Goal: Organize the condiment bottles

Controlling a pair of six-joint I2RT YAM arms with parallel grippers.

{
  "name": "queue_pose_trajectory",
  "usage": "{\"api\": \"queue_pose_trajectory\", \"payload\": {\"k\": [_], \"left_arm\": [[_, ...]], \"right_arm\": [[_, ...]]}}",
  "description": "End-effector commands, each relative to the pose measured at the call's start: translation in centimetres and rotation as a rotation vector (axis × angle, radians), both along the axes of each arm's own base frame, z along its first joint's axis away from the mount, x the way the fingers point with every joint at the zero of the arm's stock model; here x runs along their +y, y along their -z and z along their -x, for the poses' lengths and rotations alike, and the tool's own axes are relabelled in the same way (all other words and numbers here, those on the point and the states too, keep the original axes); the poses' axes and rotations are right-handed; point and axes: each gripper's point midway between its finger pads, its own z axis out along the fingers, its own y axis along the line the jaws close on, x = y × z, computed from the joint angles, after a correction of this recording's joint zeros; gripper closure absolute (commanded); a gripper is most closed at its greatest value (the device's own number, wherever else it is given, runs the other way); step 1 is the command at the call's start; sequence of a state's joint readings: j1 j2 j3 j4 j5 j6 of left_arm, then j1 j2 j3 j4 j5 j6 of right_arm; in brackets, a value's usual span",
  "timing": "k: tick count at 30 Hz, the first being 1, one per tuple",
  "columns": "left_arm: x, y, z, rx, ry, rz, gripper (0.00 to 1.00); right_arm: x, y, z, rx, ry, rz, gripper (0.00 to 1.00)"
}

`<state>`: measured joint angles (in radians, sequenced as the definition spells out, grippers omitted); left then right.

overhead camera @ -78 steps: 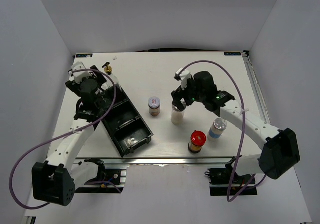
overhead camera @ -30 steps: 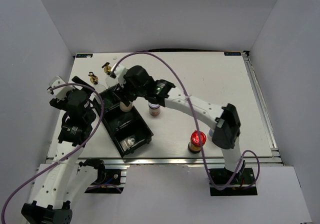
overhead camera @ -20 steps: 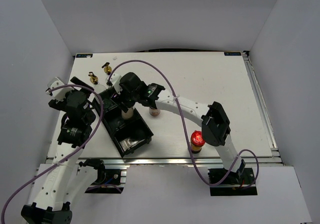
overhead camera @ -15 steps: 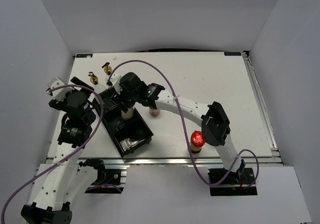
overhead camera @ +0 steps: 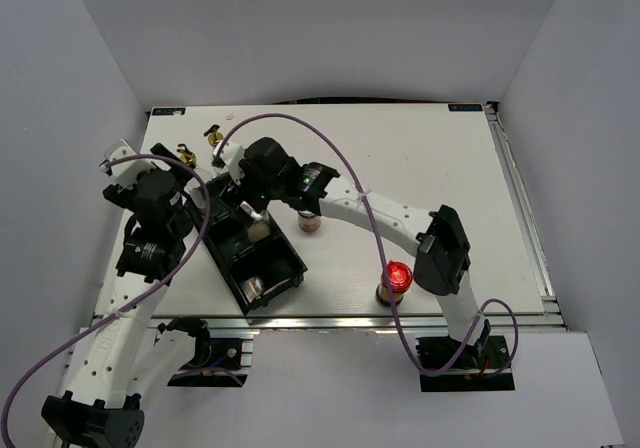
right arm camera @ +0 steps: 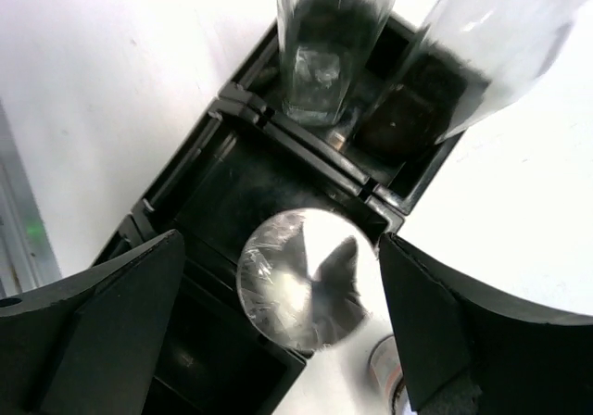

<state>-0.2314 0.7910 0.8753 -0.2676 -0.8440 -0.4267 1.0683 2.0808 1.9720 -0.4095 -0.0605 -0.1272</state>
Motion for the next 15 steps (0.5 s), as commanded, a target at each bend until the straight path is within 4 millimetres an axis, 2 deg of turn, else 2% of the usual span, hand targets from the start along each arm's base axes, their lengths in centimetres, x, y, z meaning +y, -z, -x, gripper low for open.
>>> {"api": "queue_pose_trajectory", "payload": {"k": [1,2,4,5,7,8,10,11,12,13,14,15], "left_arm": [[-0.9,-3.7,-0.2,-0.062,0.064,0.01,0.02],[-1.1,-4.0,-0.2,-0.062,0.078,0.009,0.02],[-2.1,-5.5,-0.5,-0.091,0.139,0.02,0.02],[-2.5,-6.1,-0.6,-0.109,0.162,0.024,0.02],[-4.0,-7.0,-1.2,-0.127,0.256,0.029,0.02],[-4.6,-7.9,-1.4,-0.144,0.29,0.027,0.02],[-6.4,-8.5,-1.9,-0.149,0.394,0.029,0.02],[-7.2,-8.9,-2.5,-0.164,0.428,0.03,0.02],[-8.7,-9.0,-2.9,-0.169,0.51,0.032,0.02],[-9.7,-8.9,-3.2,-0.165,0.561,0.032,0.02],[-10.8,-8.5,-4.0,-0.146,0.606,0.034,0.02],[-11.7,-8.3,-4.3,-0.136,0.646,0.035,0.02]], "right_arm": [[-0.6,-8.3,0.9,-0.092,-0.024,-0.161,0.1],[-1.4,-9.9,0.7,-0.117,0.008,-0.183,0.11],[-3.0,-11.3,-0.6,-0.163,0.096,-0.185,0.11],[-4.5,-12.2,-0.7,-0.165,0.134,-0.198,0.11],[-7.0,-12.5,-1.5,-0.152,0.206,-0.195,0.1],[-9.4,-12.4,-1.6,-0.141,0.266,-0.188,0.11],[-13.0,-11.8,-2.7,-0.078,0.38,-0.213,0.11],[-15.8,-13.5,-2.7,-0.08,0.449,-0.262,0.11],[-18.7,-10.8,-4.0,-0.015,0.553,-0.242,0.11],[-21.3,-12.3,-3.8,-0.016,0.599,-0.294,0.11],[-23.3,-12.0,-4.2,-0.012,0.65,-0.31,0.11],[-26.6,-9.1,-5.5,0.005,0.742,-0.275,0.11]]}}
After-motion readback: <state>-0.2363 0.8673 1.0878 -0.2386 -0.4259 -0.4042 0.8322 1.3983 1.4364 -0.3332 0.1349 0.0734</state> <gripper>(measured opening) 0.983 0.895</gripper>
